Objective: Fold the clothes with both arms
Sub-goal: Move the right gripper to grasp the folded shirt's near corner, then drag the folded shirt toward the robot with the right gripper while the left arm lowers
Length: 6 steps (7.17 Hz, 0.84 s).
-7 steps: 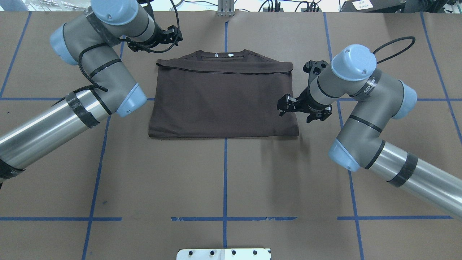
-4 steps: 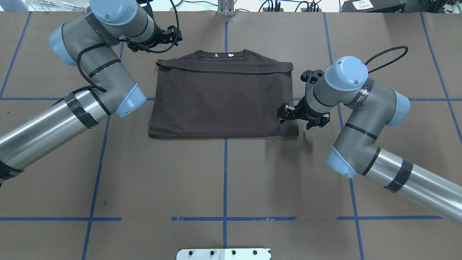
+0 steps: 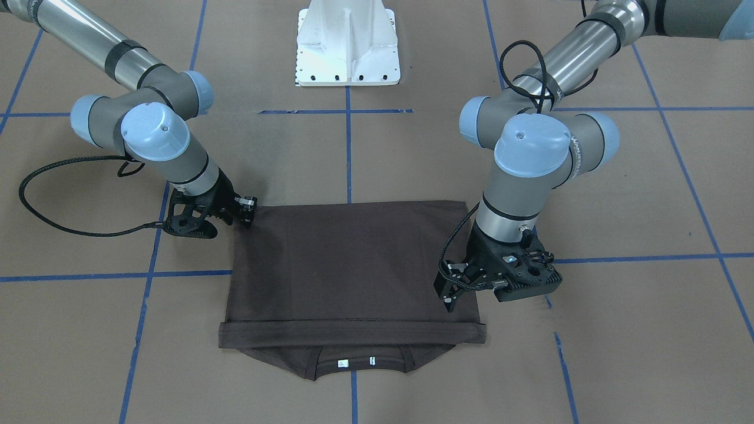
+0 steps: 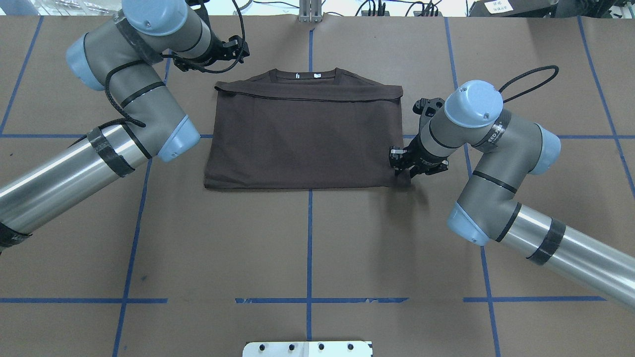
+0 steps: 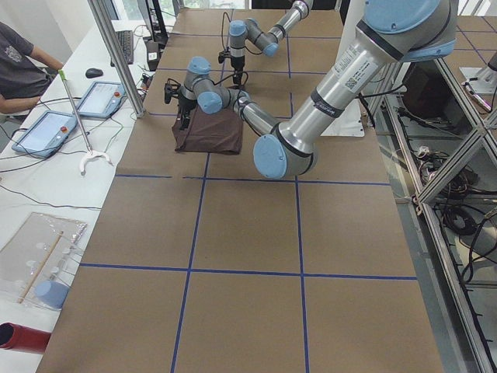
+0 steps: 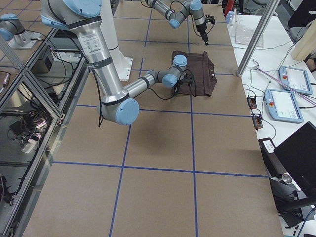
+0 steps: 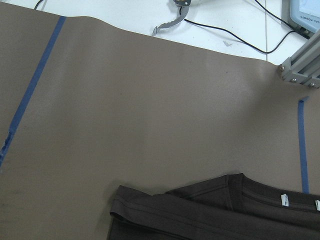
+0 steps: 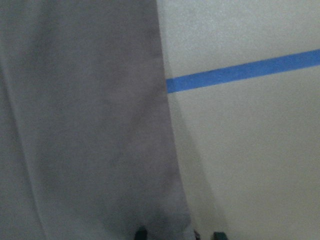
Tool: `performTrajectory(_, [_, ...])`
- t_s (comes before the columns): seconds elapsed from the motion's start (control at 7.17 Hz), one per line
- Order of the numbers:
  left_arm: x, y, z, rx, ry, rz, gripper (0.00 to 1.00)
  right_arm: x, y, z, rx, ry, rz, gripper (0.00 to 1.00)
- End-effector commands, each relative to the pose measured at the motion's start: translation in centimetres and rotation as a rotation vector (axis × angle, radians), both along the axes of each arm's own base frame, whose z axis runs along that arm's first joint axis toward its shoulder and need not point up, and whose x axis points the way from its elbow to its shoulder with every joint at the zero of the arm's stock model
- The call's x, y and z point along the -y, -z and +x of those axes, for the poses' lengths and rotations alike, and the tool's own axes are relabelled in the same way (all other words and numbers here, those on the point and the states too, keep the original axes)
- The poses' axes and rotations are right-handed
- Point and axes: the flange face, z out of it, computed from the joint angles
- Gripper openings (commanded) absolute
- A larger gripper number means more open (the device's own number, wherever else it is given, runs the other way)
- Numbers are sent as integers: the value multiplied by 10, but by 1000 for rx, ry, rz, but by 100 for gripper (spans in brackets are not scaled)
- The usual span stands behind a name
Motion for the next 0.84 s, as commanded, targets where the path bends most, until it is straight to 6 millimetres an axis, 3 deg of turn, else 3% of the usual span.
performTrajectory(0.0, [0,0,0,1,-3,4,100,-3,4,3,14,9,1,0])
performTrajectory(0.14, [0,0,0,0,-2,3,100,-14,4,10,16,3,16,0])
performTrajectory(0.28, [-1,-1,1,2,-2,-1,100,-53,5,21,32,32,34,0])
performTrajectory(0.56, [-3,-5,-1,0,2,-2,100,-179,-14,48,26,154,34,0])
performTrajectory(0.7, [-6,0,-2,-8,2,5,100,-239,-17,73,19,219,18,0])
